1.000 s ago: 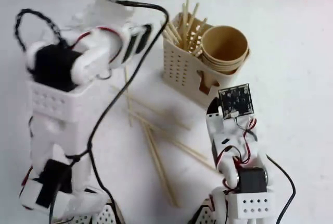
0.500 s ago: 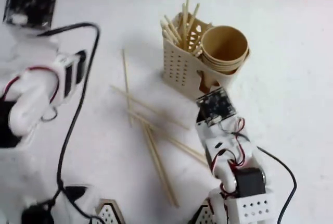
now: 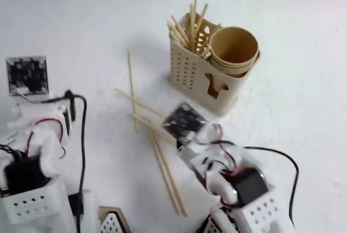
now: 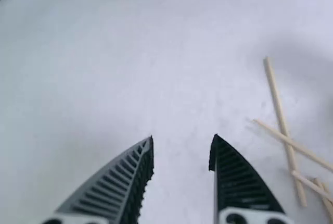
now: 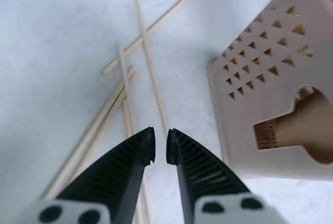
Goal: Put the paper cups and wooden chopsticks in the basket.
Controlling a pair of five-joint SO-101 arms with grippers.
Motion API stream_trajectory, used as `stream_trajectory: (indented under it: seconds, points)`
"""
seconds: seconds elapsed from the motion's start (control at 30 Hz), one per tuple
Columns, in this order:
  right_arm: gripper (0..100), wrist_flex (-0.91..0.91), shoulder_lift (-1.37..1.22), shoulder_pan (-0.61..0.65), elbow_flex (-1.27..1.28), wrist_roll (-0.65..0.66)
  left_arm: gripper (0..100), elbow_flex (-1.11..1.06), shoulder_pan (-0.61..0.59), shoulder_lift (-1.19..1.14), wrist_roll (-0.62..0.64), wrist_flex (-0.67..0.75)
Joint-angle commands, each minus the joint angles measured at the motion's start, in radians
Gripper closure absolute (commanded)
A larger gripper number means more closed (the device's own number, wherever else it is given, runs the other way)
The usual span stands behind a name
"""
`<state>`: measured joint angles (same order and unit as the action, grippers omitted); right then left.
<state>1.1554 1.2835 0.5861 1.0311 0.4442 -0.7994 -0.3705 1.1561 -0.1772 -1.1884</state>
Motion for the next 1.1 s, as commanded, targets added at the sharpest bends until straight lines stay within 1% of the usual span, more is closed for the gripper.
stream_trajectory:
  seconds: [0.0,0.1,0.13,0.27,0.33,0.4,0.53,0.63,0.87,1.0,1.07]
  points:
    - [94.3,0.021,-0.24,0.061,-0.1,0.048,82,-0.226,-0.056,0.077,0.0,0.144]
    - [93.7,0.061,-0.401,0.085,-0.166,0.097,82,-0.348,-0.09,0.096,-0.002,0.215]
    - [92.0,0.074,-0.452,0.085,-0.192,0.109,82,-0.385,-0.099,0.099,-0.003,0.238]
    - [79.3,0.087,-0.636,0.084,-0.262,0.123,82,-0.508,-0.114,0.104,-0.003,0.321]
    - [75.1,0.076,-0.711,0.088,-0.281,0.123,82,-0.548,-0.114,0.107,-0.003,0.35]
    - [74.8,0.041,-0.773,0.102,-0.293,0.123,82,-0.559,-0.114,0.105,-0.006,0.354]
    - [74.8,-0.051,-0.886,0.134,-0.295,0.123,82,-0.594,-0.114,0.105,-0.069,0.361]
    - [74.8,-0.119,-0.966,0.139,-0.296,0.123,82,-0.6,-0.114,0.105,-0.077,0.359]
    - [74.8,-0.263,-1.125,0.101,-0.296,0.123,82,-0.601,-0.114,0.105,-0.078,0.356]
    - [75.2,-0.285,-1.202,0.068,-0.338,0.123,82,-0.601,-0.114,0.105,-0.078,0.354]
    - [77.9,-0.288,-1.248,0.047,-0.374,0.123,82,-0.601,-0.114,0.105,-0.078,0.353]
